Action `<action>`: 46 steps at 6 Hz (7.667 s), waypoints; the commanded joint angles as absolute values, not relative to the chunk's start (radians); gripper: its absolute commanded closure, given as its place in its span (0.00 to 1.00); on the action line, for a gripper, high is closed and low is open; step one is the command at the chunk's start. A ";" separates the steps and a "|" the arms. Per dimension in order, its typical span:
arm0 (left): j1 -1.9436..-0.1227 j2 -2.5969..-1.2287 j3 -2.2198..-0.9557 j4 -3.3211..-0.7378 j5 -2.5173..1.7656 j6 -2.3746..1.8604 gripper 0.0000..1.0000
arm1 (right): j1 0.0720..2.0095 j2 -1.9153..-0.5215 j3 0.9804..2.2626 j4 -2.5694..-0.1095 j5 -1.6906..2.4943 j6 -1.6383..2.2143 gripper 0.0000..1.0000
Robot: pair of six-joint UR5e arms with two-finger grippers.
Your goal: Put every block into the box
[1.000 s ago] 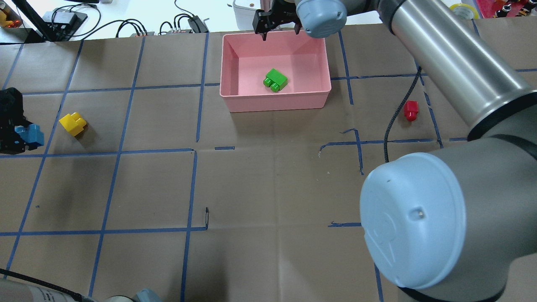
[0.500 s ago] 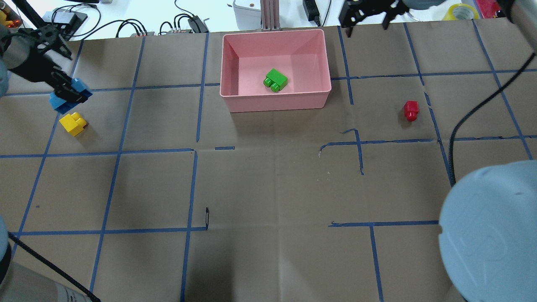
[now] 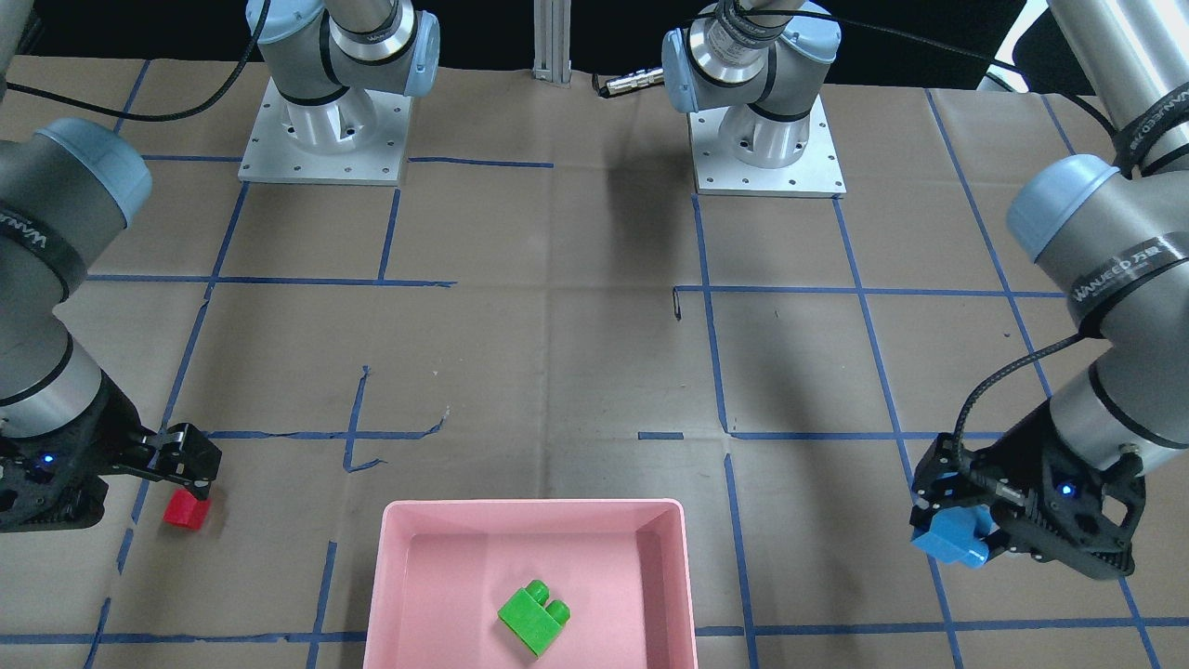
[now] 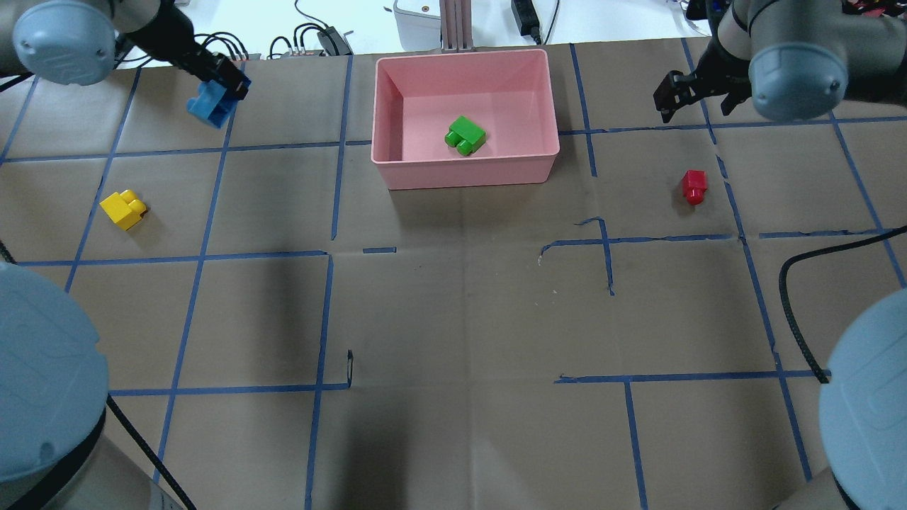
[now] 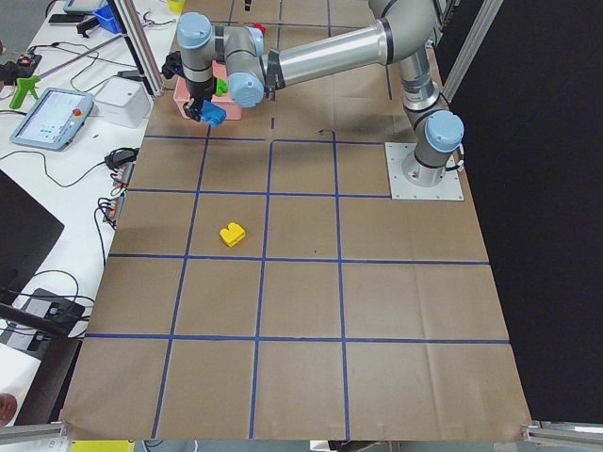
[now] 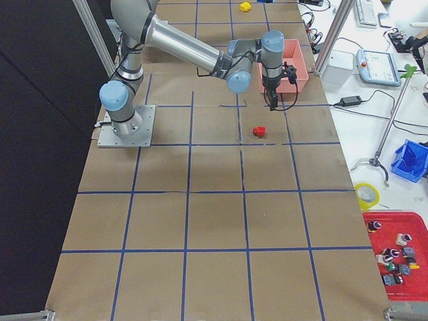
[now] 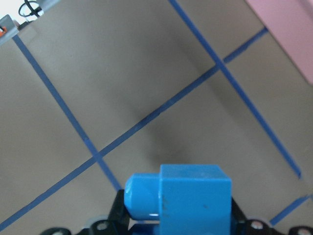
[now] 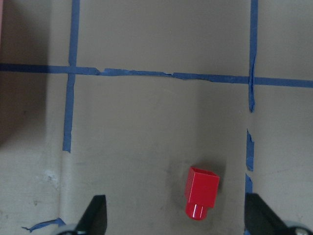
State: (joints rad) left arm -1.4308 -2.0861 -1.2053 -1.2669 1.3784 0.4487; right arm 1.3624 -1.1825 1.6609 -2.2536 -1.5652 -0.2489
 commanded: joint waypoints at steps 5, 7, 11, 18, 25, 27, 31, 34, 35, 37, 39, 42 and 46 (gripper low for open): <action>-1.755 -2.408 -0.937 -1.211 1.498 -0.175 0.98 | 1.290 -1.069 1.867 -2.559 -1.563 -0.250 0.03; -1.779 -2.467 -0.940 -1.147 1.542 -0.189 0.96 | 1.290 -1.062 1.864 -2.589 -1.563 -0.249 0.11; -1.757 -2.357 -0.928 -1.190 1.552 -0.172 0.02 | 1.292 -1.080 1.864 -2.577 -1.540 -0.242 0.90; -1.219 -2.197 -1.045 -1.298 1.555 0.191 0.01 | 1.574 -1.268 1.475 -1.973 -1.310 -0.018 0.94; -0.962 -2.145 -1.476 -0.992 1.560 -0.426 0.01 | 1.804 -0.907 1.233 -2.390 -1.397 0.255 0.00; -0.968 -2.177 -1.525 -0.876 1.557 -0.436 0.01 | 1.804 -0.916 1.239 -2.387 -1.397 0.244 0.00; -1.006 -2.219 -1.523 -0.867 1.552 -0.445 0.01 | 1.763 -1.047 1.265 -2.151 -1.413 0.174 0.00; -1.002 -2.224 -1.531 -0.862 1.554 -0.439 0.01 | 1.715 -1.270 1.284 -1.691 -1.582 -0.014 0.00; -0.999 -2.226 -1.532 -0.864 1.552 -0.437 0.01 | 1.715 -1.340 1.314 -1.621 -1.583 -0.006 0.00; -0.994 -2.227 -1.534 -0.864 1.557 -0.384 0.01 | 1.710 -1.460 1.435 -1.614 -1.585 -0.011 0.00; -0.979 -2.226 -1.540 -0.865 1.555 -0.380 0.01 | 1.707 -1.476 1.486 -1.609 -1.585 -0.009 0.00; -0.976 -2.212 -1.540 -0.877 1.560 -0.379 0.08 | 1.700 -1.491 1.500 -1.595 -1.580 -0.008 0.00; -0.957 -2.211 -1.540 -0.925 1.543 -0.357 0.76 | 1.625 -1.618 1.637 -1.615 -1.586 -0.009 0.00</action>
State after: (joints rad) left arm -0.9595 -2.2137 -1.5404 -0.9055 1.5508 -0.3580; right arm 1.6374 -1.5947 1.6128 -1.6057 -1.5854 -0.0105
